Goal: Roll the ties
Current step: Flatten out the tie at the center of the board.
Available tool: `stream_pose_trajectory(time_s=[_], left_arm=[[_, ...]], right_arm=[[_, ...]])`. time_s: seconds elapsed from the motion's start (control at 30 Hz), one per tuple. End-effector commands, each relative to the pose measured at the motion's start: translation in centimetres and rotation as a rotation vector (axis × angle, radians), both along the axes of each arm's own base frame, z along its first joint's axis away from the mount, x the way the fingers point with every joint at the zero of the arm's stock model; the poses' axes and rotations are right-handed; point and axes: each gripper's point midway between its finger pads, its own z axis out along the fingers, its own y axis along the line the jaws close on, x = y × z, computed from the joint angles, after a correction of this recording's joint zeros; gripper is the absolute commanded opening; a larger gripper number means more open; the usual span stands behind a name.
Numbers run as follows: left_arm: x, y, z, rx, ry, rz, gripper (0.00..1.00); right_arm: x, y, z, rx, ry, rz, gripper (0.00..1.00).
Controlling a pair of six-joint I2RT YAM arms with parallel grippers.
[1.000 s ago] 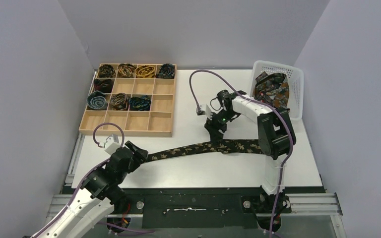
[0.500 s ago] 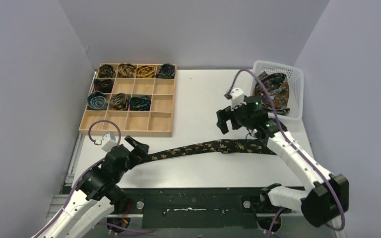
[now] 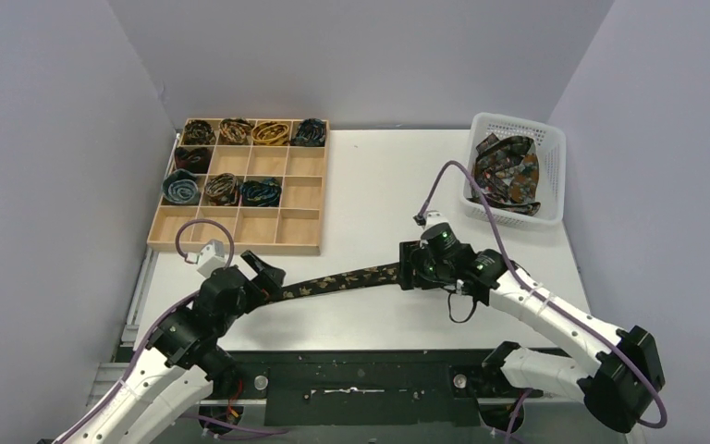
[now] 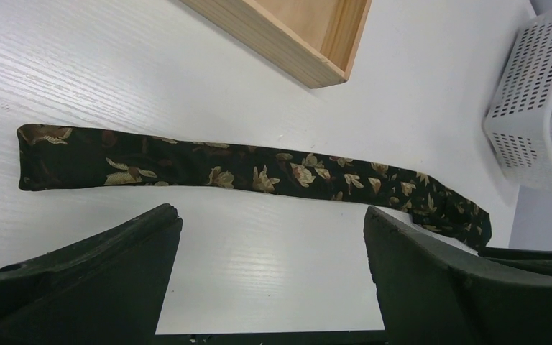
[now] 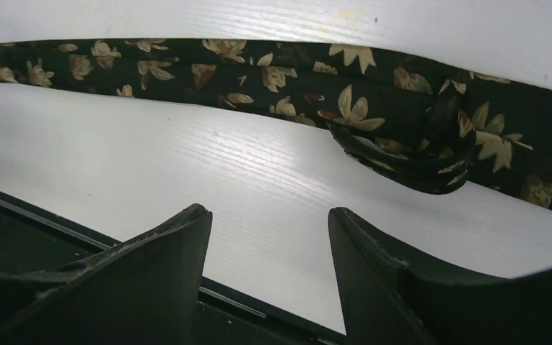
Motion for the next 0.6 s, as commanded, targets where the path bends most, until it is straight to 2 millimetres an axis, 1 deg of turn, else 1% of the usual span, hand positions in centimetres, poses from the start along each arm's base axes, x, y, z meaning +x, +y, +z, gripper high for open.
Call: stream_pose_trajectory(time_s=[0.0, 0.2, 0.4, 0.57], left_arm=[[0.4, -0.3, 1.6, 0.004, -0.031, -0.023, 0.97], [0.6, -0.5, 1.6, 0.007, -0.029, -0.034, 0.97], [0.5, -0.6, 1.1, 0.011, -0.008, -0.038, 0.97], [0.6, -0.6, 1.5, 0.001, -0.025, -0.042, 0.97]], right_arm=[[0.6, -1.5, -0.3, -0.148, -0.050, -0.158, 0.60], [0.9, 0.0, -2.0, -0.190, -0.021, -0.128, 0.55], [1.6, -0.6, -3.0, -0.260, -0.036, -0.181, 0.51], [2.5, -0.4, -3.3, -0.240, -0.078, -0.202, 0.48]])
